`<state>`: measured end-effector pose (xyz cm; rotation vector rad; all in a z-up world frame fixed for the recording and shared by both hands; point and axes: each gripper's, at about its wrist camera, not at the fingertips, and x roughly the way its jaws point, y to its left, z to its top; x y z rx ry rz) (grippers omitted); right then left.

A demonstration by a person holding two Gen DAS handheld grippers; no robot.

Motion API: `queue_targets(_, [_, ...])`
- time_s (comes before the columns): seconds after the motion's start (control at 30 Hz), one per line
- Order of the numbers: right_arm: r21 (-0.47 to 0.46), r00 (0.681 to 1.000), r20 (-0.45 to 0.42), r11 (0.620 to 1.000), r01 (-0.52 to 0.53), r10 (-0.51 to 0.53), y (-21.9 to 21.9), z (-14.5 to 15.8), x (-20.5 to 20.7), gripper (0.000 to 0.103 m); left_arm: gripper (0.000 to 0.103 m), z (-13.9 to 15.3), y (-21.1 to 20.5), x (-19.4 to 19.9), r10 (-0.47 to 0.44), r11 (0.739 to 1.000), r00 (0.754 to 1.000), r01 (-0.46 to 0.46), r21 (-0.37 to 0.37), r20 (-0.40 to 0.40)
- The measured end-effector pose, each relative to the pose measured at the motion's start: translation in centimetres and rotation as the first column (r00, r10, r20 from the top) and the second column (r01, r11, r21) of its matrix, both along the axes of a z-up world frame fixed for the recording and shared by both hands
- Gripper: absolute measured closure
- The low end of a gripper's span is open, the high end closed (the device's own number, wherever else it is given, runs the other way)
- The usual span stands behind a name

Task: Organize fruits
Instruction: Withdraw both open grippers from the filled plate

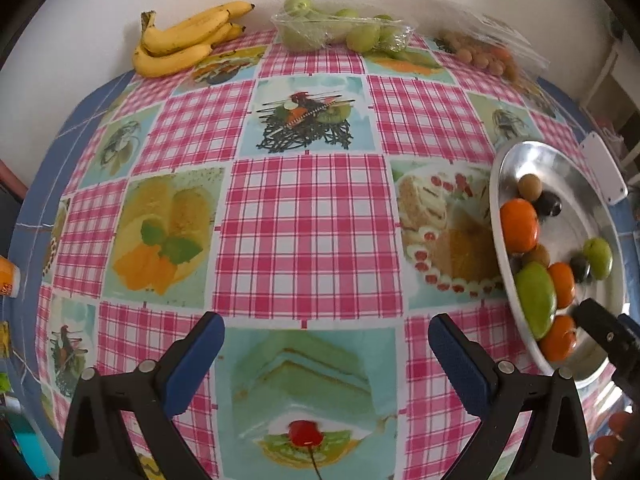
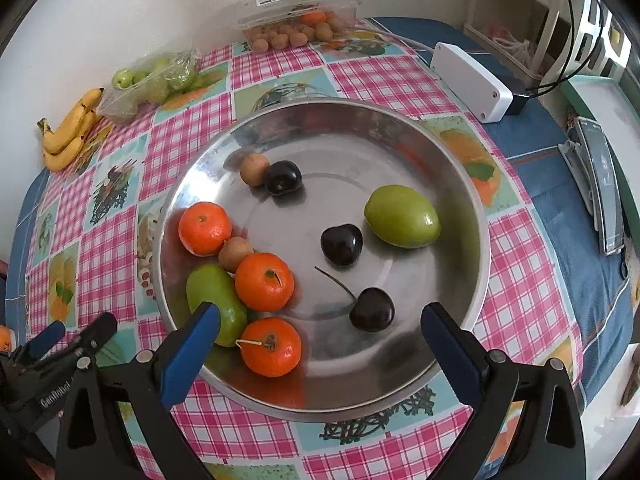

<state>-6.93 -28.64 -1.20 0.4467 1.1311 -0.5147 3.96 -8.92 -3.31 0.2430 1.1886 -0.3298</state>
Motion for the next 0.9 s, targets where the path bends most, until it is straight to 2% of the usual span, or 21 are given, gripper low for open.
queue_targets(0.23, [0.017,1.000,0.016,1.000,0.003,-0.003,0.6,0.0,-0.7,0.003,0.000,0.7,0.3,-1.3,-0.023,0.996,0.993,0.012,0.093,0.118])
queue_targets(0.37, [0.018,1.000,0.022,1.000,0.014,-0.015,1.0,0.3,-1.1,0.003,0.000,1.2,1.0,-1.8,0.013,0.990,0.987,-0.035,0.135,0.162])
queue_targets(0.9, [-0.037,0.999,0.021,0.998,-0.044,0.045,4.0,1.8,-3.8,0.003,0.000,2.8,4.3,-3.6,0.080,0.995,0.988,-0.087,0.044,0.134])
